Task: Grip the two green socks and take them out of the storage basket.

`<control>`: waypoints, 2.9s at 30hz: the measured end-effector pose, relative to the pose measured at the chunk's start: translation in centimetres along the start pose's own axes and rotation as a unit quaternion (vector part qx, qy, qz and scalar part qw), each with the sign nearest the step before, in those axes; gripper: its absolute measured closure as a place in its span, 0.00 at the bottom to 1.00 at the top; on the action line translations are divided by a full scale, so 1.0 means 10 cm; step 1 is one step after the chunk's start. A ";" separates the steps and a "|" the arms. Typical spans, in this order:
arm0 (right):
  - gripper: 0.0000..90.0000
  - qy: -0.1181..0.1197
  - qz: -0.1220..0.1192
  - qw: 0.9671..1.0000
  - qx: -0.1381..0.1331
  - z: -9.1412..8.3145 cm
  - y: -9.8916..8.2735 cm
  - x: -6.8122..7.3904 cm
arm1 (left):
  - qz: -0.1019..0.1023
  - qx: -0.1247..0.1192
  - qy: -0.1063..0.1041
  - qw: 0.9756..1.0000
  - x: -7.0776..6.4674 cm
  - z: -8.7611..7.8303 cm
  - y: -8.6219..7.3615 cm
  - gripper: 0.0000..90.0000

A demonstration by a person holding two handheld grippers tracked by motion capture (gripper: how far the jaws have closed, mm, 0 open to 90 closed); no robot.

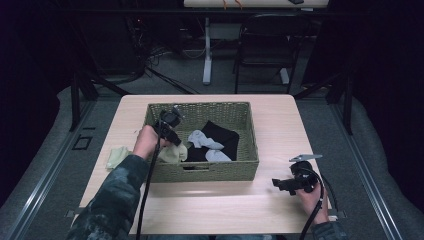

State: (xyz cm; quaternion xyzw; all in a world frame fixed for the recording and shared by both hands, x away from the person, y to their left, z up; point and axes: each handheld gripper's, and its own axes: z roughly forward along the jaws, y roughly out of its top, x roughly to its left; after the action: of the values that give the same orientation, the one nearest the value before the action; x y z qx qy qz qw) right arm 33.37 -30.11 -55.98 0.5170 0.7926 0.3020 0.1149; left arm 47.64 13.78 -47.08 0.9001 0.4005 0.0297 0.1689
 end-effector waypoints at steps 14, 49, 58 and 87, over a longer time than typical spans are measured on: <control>0.08 0.001 0.002 1.000 0.003 0.00 0.00 0.00 | -0.002 -0.050 0.021 0.999 0.05 -0.47 0.00 0.94; 0.08 -0.001 0.003 1.000 0.001 0.00 -0.02 0.02 | -0.054 -0.157 0.070 0.984 0.39 -1.68 -0.51 0.94; 0.08 -0.001 0.006 1.000 0.003 -0.01 -0.02 0.01 | -0.089 -0.156 0.085 0.980 0.58 -1.66 -0.86 0.94; 0.08 -0.001 0.004 1.000 0.009 0.00 -0.02 0.01 | -0.201 -0.076 0.046 0.976 0.98 -0.27 -1.65 0.90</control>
State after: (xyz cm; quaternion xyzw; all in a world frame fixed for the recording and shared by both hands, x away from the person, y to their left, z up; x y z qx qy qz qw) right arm 33.21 -30.10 -56.10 0.5217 0.7928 0.2955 0.1096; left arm 42.02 31.93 -50.70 0.7833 0.5773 0.0672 0.2207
